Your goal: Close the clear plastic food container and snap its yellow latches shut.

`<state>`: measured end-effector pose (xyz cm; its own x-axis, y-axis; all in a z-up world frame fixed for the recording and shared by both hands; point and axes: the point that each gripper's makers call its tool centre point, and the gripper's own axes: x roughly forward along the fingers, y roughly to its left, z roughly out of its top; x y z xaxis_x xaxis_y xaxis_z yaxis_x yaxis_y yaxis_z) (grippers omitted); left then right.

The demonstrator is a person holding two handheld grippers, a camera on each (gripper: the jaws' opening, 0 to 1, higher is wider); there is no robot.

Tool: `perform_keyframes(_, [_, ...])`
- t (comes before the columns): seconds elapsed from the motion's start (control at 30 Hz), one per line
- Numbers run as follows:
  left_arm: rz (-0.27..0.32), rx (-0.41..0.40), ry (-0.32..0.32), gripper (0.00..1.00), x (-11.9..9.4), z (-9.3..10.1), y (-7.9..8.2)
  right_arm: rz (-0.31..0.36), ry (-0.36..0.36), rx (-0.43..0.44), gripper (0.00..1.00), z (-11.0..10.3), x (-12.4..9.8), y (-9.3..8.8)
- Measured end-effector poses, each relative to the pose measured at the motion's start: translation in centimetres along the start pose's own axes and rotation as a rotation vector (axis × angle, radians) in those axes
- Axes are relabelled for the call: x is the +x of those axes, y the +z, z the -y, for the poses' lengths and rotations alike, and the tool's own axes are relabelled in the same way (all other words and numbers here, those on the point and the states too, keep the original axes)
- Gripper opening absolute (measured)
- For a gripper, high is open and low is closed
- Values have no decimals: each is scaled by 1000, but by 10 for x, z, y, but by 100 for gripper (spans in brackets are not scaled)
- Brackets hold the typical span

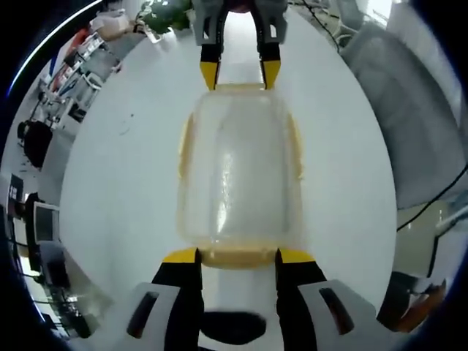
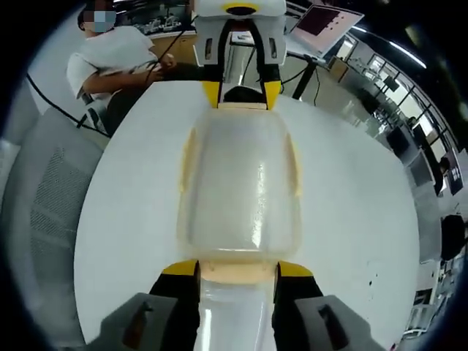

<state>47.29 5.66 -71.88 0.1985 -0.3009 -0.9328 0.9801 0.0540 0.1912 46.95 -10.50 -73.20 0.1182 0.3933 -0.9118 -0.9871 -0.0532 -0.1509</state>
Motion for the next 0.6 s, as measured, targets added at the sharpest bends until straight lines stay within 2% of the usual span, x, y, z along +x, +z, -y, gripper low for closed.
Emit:
perform_keyframes(0.27, [6, 13, 12, 36, 1, 0, 15, -4, -18, -6, 36, -1, -12, -12])
perform_keyframes(0.6, [29, 16, 30, 36, 0, -1, 43, -15, -42, -17, 36, 1, -31, -31])
